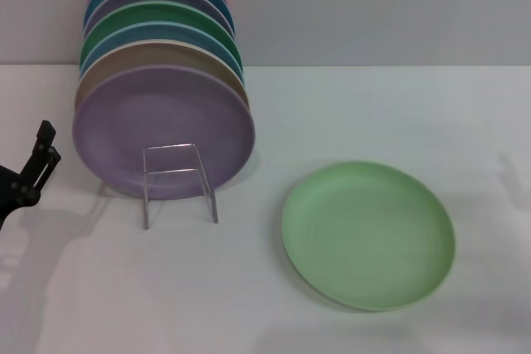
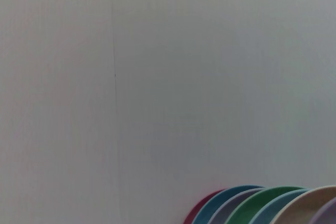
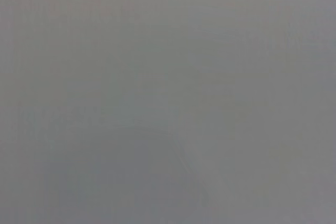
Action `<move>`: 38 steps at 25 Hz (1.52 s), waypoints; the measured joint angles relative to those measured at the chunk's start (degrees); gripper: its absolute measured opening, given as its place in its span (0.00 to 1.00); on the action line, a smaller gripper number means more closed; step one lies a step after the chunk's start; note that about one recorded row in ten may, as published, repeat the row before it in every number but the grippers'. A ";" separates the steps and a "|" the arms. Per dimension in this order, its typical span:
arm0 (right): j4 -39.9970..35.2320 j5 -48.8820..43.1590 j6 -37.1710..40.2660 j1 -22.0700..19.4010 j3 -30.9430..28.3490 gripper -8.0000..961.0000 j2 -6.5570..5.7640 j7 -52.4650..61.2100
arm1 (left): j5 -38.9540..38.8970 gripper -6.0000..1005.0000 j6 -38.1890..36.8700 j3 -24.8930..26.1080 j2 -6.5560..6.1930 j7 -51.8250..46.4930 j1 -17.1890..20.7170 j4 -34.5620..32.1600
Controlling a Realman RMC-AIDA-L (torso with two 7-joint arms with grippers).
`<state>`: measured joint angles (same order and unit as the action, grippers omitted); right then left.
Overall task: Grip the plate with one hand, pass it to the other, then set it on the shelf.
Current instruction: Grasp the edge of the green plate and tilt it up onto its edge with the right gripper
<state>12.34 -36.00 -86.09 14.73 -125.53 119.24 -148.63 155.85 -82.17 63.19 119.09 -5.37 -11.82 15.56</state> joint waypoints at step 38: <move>58.32 -106.33 9.92 11.72 9.83 0.59 -1.61 116.16 | -0.11 0.86 0.35 -2.30 0.00 -0.34 -2.03 0.08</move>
<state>70.66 -142.33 -76.17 26.45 -115.70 117.63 -32.48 155.74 -81.82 60.89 119.09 -5.71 -13.85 15.64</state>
